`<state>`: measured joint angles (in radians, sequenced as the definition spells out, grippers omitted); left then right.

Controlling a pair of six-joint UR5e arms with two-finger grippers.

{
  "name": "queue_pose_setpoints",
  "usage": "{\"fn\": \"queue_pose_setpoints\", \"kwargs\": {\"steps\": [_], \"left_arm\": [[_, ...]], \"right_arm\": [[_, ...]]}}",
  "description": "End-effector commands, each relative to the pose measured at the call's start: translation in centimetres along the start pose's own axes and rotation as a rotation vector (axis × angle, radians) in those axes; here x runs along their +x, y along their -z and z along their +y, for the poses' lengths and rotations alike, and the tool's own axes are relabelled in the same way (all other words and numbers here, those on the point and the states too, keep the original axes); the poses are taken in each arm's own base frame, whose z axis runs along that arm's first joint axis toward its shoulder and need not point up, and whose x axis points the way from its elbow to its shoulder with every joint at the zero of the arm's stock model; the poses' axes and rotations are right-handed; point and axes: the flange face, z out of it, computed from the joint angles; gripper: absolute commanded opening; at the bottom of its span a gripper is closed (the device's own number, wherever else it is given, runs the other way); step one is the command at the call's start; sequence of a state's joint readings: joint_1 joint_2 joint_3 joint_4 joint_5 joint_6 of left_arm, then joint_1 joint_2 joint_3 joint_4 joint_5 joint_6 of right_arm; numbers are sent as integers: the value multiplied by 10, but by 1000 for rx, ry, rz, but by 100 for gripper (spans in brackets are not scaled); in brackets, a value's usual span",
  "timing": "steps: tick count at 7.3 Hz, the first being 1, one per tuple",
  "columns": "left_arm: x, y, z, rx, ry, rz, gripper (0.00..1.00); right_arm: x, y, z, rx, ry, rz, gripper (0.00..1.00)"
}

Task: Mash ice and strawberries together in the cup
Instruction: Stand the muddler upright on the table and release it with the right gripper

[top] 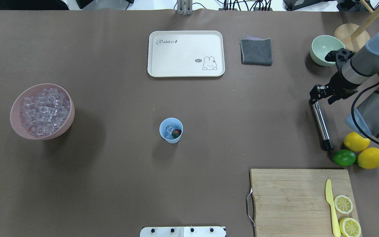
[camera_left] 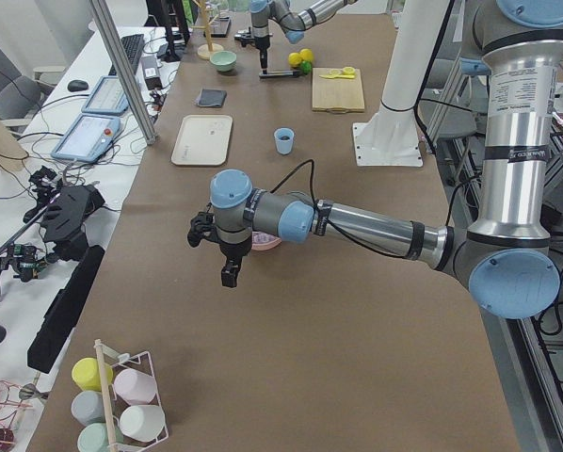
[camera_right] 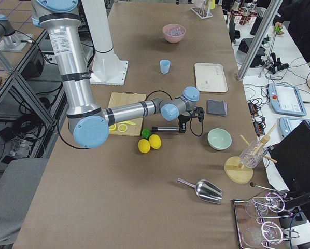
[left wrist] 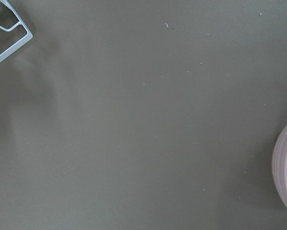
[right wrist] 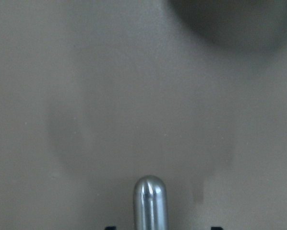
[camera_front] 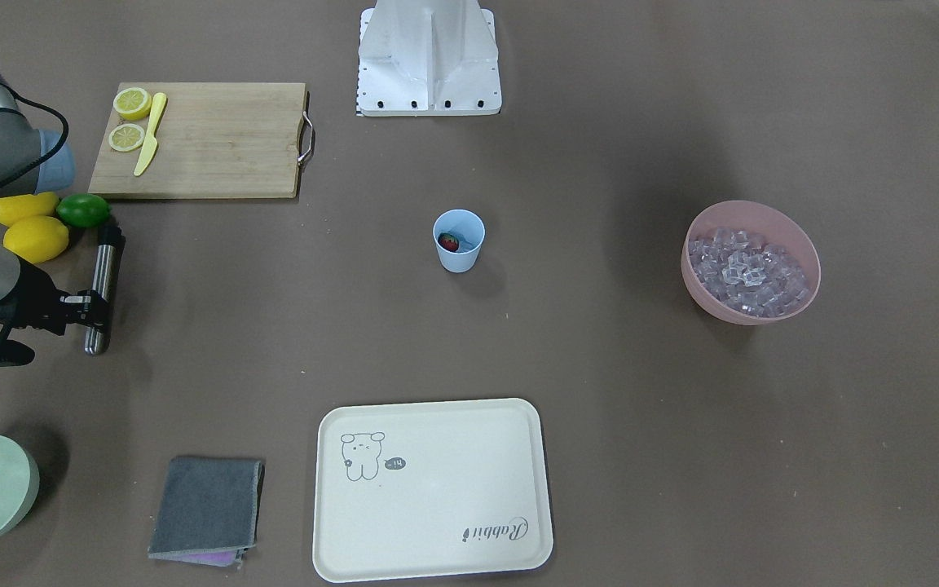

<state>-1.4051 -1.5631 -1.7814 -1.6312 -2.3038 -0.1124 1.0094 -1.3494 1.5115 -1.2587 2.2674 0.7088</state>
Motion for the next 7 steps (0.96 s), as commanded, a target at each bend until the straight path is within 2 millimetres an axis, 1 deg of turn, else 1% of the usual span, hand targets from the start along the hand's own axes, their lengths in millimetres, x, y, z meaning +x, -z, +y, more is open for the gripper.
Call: {"fn": "queue_pose_setpoints", "kwargs": {"steps": [1, 2, 3, 4, 5, 6, 7], "left_arm": [[-8, -6, -6, -10, 10, -5, 97], [-18, -3, -5, -8, -19, -9, 97], [-47, 6, 0, -1, -15, -19, 97], [-71, 4, 8, -12, -6, -21, 97], [-93, 12, 21, -3, 41, -28, 97], [-106, 5, 34, -16, 57, -31, 97], [-109, 1, 44, -15, 55, -28, 97]], "right_arm": [[29, 55, -14, 34, -30, -86, 100], [50, 70, -16, 55, 1, -83, 100], [83, 91, -19, 63, 25, -58, 100], [120, 116, -1, 51, 64, -20, 100], [167, 137, 17, 40, 107, 9, 100], [215, 148, 33, 22, 137, 32, 100], [261, 152, 58, 19, 153, 71, 100]]}}
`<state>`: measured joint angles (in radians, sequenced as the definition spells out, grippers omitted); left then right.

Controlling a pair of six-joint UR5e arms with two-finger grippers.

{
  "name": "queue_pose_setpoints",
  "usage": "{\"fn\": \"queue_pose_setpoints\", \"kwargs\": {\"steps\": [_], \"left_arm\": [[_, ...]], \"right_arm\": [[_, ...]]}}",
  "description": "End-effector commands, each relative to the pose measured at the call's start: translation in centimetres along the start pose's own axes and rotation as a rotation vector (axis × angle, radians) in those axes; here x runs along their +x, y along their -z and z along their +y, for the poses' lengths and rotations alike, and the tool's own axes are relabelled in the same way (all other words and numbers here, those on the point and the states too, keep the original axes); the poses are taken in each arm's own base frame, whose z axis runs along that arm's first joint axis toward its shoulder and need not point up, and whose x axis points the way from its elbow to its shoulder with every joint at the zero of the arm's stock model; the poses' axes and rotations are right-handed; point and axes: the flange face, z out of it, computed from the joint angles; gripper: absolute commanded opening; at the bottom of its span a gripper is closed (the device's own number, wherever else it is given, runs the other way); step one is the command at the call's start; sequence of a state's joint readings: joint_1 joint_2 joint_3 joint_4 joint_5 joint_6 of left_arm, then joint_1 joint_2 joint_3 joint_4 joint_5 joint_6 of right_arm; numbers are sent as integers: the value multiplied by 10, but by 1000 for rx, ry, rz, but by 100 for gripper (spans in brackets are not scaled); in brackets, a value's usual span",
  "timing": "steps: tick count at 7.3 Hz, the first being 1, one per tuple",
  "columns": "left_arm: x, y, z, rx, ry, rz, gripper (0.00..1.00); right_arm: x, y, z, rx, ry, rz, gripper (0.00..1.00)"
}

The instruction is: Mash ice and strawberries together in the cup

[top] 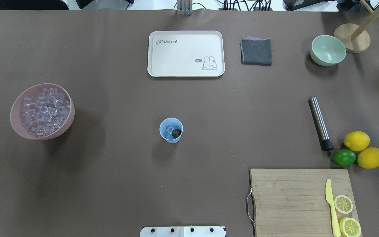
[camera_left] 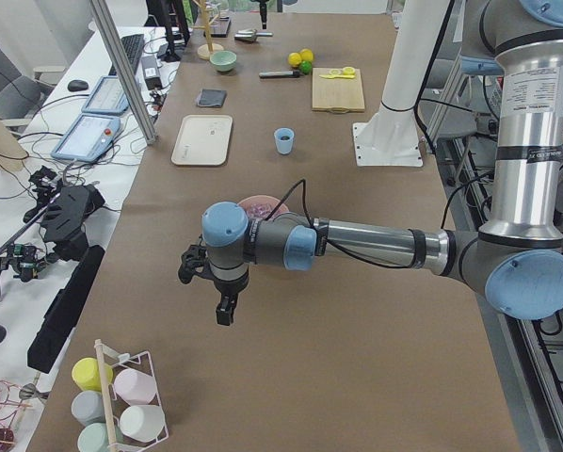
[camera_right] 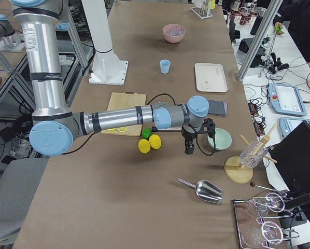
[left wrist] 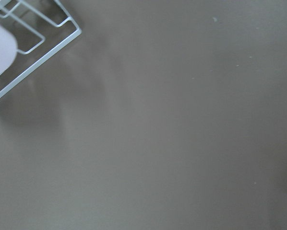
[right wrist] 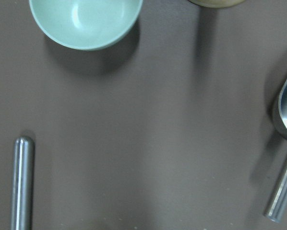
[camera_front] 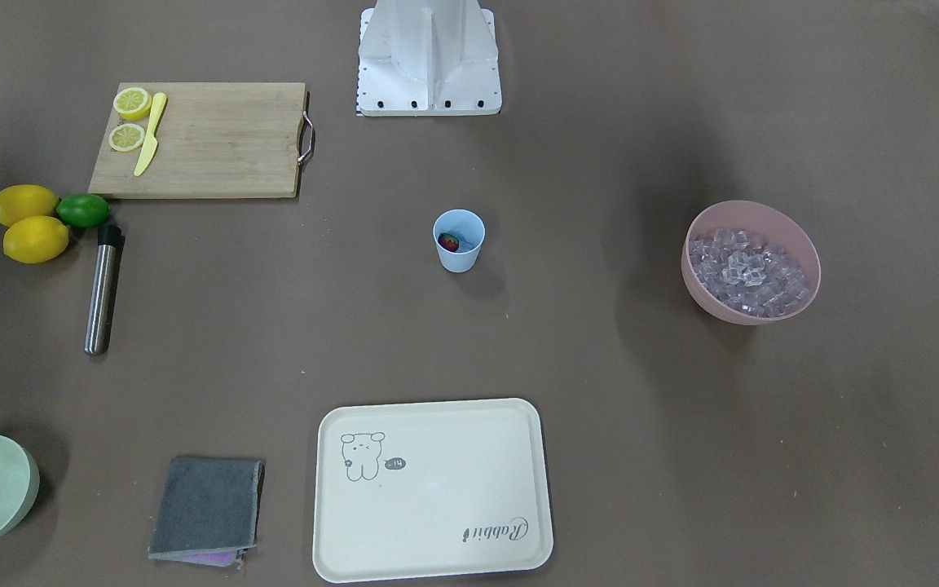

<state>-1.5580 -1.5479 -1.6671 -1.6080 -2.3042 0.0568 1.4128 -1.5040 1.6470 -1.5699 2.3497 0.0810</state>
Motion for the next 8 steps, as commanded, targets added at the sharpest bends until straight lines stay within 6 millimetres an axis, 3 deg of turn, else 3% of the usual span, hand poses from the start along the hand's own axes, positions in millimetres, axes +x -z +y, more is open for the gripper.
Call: {"fn": "queue_pose_setpoints", "kwargs": {"steps": [1, 3, 6, 8], "left_arm": [[-13, -6, 18, -6, 29, 2, 97], [0, 8, 6, 23, 14, -3, 97], [10, 17, 5, 43, 19, -33, 97], [5, 10, 16, 23, 36, -30, 97]], "right_arm": [[87, 6, 67, -32, 32, 72, 100], [123, -3, 117, -56, 3, 95, 100], [127, -8, 120, -66, -2, 96, 100], [125, -6, 119, -62, 1, 95, 100]]}}
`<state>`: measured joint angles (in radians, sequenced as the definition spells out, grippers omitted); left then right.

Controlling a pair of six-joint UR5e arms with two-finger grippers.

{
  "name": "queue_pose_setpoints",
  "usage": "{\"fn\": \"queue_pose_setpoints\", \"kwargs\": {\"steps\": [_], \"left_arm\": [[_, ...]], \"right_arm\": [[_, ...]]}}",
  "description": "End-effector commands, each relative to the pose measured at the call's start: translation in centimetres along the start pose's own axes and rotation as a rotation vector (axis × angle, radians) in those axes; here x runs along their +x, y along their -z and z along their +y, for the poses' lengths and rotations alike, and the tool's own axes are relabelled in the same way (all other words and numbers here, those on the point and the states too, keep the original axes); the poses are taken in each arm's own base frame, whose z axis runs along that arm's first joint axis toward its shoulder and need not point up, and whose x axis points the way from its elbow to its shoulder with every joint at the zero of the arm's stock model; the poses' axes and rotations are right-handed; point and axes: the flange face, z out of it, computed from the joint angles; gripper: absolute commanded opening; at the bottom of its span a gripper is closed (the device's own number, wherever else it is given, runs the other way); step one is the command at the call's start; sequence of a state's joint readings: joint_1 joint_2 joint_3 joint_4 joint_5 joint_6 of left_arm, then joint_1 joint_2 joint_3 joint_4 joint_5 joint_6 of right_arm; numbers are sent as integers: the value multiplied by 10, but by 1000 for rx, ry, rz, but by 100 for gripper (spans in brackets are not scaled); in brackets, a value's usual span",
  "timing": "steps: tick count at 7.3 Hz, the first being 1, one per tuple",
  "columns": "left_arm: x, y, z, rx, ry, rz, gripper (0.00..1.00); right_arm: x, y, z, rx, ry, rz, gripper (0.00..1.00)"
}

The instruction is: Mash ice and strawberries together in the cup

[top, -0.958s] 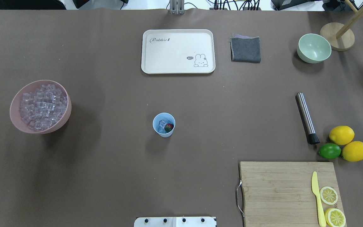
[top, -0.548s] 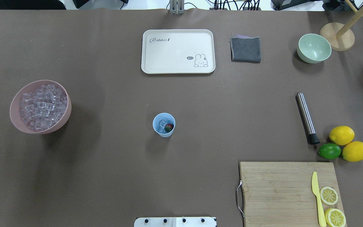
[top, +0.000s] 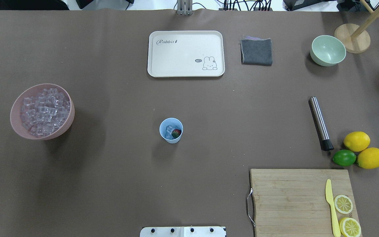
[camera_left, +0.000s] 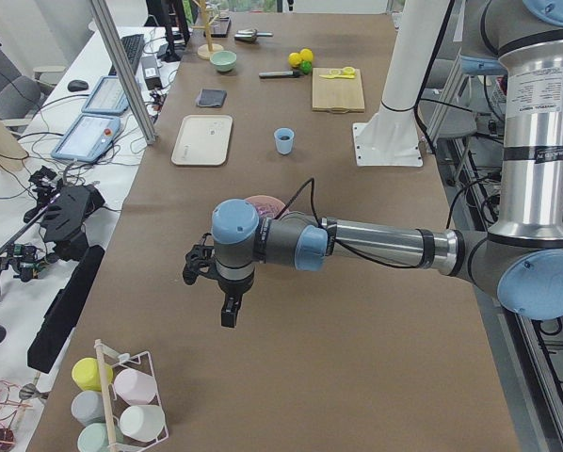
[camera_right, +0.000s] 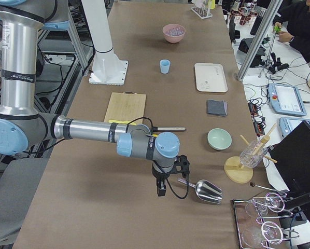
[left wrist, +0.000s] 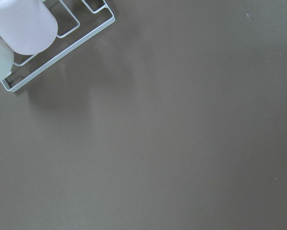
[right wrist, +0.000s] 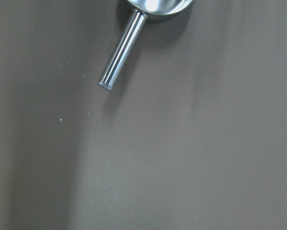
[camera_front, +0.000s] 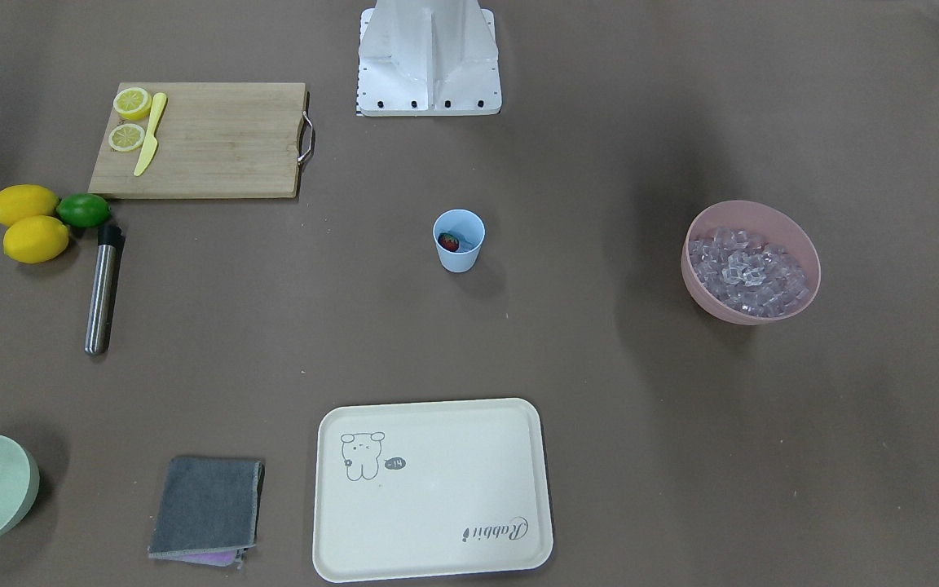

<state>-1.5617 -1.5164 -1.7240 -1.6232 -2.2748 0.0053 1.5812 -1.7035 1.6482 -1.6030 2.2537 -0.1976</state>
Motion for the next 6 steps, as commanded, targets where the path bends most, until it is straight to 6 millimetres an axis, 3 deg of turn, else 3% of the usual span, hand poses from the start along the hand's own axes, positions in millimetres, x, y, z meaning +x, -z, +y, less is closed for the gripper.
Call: {"fn": "queue_pose_setpoints", "kwargs": {"steps": [1, 6], "left_arm": [[-3, -4, 7, -10, 9, 0, 97], [-7, -11, 17, -25, 18, 1, 97]], "right_arm": [[-2, 2, 0, 4, 3, 0, 100], [-2, 2, 0, 5, 3, -6, 100]]}}
